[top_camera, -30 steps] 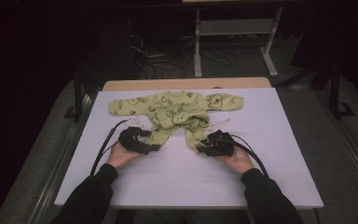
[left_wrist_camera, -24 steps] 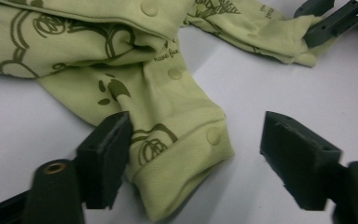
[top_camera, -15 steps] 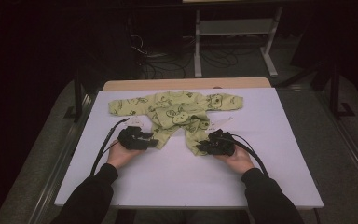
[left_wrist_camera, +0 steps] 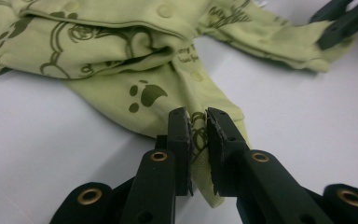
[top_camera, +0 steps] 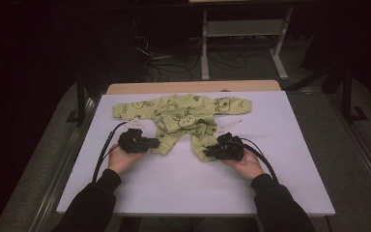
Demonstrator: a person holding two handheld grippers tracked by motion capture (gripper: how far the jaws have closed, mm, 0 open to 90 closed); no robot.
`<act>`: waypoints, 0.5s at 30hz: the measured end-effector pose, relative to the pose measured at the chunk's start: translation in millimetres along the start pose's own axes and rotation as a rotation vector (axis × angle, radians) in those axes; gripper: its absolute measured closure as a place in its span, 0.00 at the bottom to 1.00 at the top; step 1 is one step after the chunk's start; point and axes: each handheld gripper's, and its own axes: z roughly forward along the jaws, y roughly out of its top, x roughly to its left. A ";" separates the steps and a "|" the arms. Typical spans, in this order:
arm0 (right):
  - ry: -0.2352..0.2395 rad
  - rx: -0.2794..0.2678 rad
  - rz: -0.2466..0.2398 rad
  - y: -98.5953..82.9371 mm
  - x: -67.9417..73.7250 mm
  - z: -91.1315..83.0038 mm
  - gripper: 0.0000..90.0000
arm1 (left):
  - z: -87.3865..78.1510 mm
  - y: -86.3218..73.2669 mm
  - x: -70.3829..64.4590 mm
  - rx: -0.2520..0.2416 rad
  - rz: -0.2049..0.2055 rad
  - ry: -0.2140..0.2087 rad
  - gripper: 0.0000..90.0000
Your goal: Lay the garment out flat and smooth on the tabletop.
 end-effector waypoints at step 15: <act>0.123 -0.042 0.027 4.7 8.8 -11.7 0.88 | -29.3 -2.6 -10.3 -0.048 -0.004 -0.099 0.90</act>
